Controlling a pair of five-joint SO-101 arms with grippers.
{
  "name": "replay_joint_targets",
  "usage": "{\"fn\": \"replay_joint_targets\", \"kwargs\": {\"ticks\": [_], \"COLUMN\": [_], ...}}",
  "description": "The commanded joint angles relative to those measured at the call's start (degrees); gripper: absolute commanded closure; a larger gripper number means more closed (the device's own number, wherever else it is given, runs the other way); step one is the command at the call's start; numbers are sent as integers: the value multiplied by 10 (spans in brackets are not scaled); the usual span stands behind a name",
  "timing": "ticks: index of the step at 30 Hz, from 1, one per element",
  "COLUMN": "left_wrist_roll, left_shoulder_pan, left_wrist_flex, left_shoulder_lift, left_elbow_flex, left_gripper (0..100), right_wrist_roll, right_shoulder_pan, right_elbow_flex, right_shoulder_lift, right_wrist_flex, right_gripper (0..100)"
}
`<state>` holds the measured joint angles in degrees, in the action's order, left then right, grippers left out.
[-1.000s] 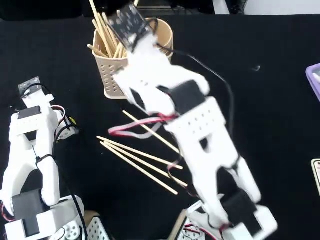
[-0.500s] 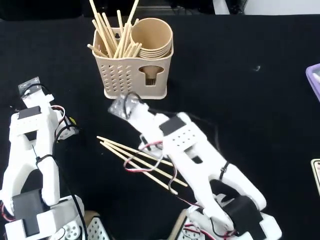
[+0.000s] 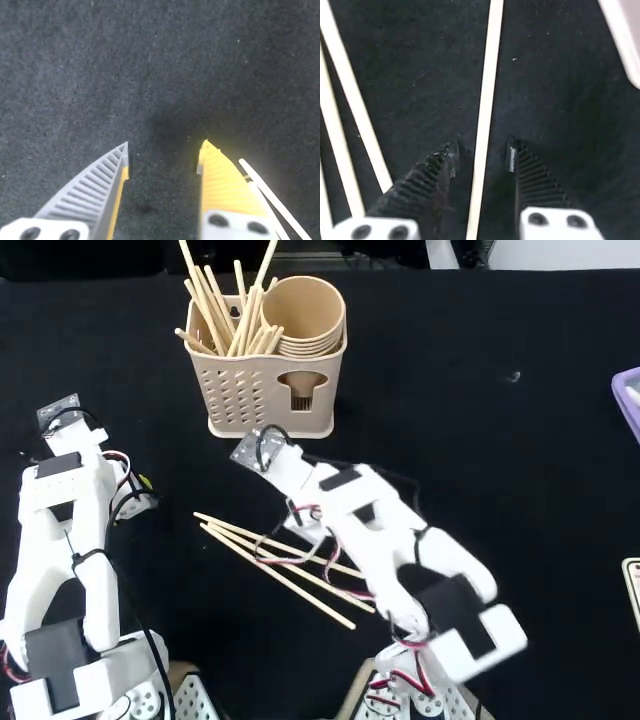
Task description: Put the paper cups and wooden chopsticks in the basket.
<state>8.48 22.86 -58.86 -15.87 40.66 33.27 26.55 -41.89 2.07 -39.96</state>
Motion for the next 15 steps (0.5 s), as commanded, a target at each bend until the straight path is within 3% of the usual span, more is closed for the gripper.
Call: {"fn": "replay_joint_targets", "kwargs": {"ticks": [1,3,8,15], "left_wrist_roll": [-4,-4,-4,-4], "left_shoulder_pan": [5,5,5,5], "left_wrist_flex": [4,4,4,4], "left_shoulder_lift": [-22,-22,-22,-22], "left_elbow_flex": [-5,-5,-5,-7], "left_gripper": [777,777,777,777], "right_wrist_roll": [4,4,5,4], "right_shoulder_pan": [-13,-13,-8,0], "right_elbow_flex": [60,65,36,40], "right_shoulder_lift": [15,14,-45,-281], "right_wrist_flex": [-44,-55,-81,-168], "right_gripper": [886,994,988,988]}}
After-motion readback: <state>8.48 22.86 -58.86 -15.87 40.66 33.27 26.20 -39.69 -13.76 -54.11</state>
